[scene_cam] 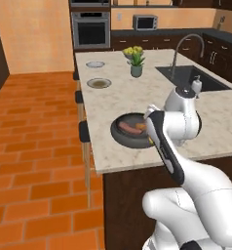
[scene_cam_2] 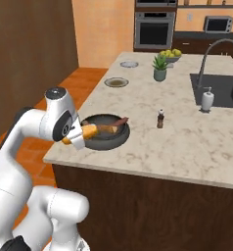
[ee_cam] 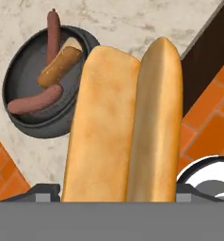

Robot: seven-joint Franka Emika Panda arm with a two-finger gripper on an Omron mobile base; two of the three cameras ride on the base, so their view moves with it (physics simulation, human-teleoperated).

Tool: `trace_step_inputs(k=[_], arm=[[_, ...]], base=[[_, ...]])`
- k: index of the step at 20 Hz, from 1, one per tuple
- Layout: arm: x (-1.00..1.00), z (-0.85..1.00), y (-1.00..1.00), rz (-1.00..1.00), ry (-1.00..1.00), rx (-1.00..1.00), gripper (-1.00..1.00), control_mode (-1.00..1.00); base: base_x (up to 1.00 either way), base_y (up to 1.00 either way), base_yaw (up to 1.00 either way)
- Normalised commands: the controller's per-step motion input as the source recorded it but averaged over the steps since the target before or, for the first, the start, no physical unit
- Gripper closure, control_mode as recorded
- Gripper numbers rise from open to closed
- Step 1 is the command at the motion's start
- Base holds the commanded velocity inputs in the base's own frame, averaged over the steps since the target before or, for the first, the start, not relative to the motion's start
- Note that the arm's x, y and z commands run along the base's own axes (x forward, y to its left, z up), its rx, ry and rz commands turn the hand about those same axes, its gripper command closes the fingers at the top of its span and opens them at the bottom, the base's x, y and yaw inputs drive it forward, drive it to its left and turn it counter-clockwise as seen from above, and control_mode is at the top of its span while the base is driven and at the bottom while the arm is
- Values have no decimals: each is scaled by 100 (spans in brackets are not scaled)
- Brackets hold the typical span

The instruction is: Place one bun and one sausage from the bowl on each plate.

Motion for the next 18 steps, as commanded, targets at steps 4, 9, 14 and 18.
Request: trace_step_inputs(k=[4,9,14,18], arm=[[0,0,0,0,0,0,100,100],[0,0,0,0,0,0,100,100],[0,0,0,0,0,0,100,100],[0,0,0,0,0,0,100,100]], base=[[-10,94,-3],[0,100,-17],[24,98,-38],[66,85,-59]])
